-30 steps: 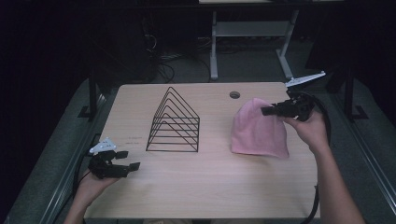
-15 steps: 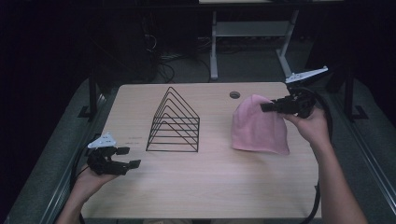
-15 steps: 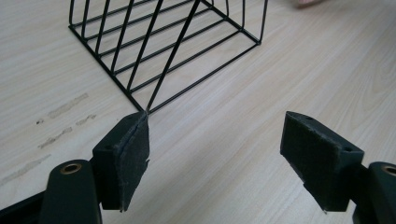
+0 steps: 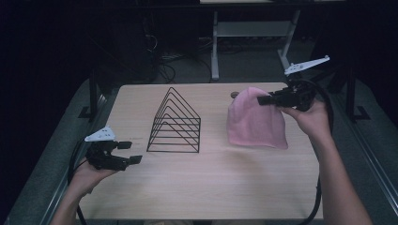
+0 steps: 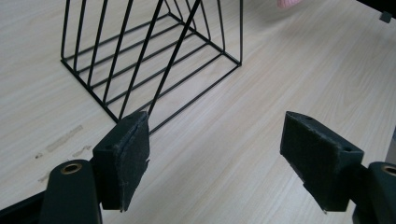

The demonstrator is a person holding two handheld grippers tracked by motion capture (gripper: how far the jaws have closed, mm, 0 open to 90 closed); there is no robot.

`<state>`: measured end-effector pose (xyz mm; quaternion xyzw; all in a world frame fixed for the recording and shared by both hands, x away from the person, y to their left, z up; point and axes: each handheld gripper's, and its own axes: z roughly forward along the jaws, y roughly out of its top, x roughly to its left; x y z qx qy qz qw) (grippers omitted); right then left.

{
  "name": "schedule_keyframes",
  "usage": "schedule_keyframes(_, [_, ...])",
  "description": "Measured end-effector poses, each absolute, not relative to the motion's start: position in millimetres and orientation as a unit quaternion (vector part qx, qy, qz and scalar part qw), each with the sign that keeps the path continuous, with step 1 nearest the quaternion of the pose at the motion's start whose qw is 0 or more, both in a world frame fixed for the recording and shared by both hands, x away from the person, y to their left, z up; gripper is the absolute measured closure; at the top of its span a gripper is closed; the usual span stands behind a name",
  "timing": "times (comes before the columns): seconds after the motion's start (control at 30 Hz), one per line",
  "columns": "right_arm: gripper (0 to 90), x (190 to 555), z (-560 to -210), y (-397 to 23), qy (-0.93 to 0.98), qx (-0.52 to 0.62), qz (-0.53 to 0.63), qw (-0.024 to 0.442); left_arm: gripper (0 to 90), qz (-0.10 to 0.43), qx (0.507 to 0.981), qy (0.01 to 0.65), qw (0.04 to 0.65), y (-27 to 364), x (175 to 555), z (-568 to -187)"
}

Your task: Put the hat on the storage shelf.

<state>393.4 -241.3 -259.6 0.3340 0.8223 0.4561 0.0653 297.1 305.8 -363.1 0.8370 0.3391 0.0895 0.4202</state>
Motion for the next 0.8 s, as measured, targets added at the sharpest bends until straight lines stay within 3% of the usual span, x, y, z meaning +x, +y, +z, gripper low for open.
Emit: schedule_keyframes(0.8, [76.7, 383.1, -203.3, -188.9, 0.835, 0.259, 0.483, 0.054, 24.5, 0.062, 0.850, 0.273, 0.445, 275.4, 312.9, -316.8])
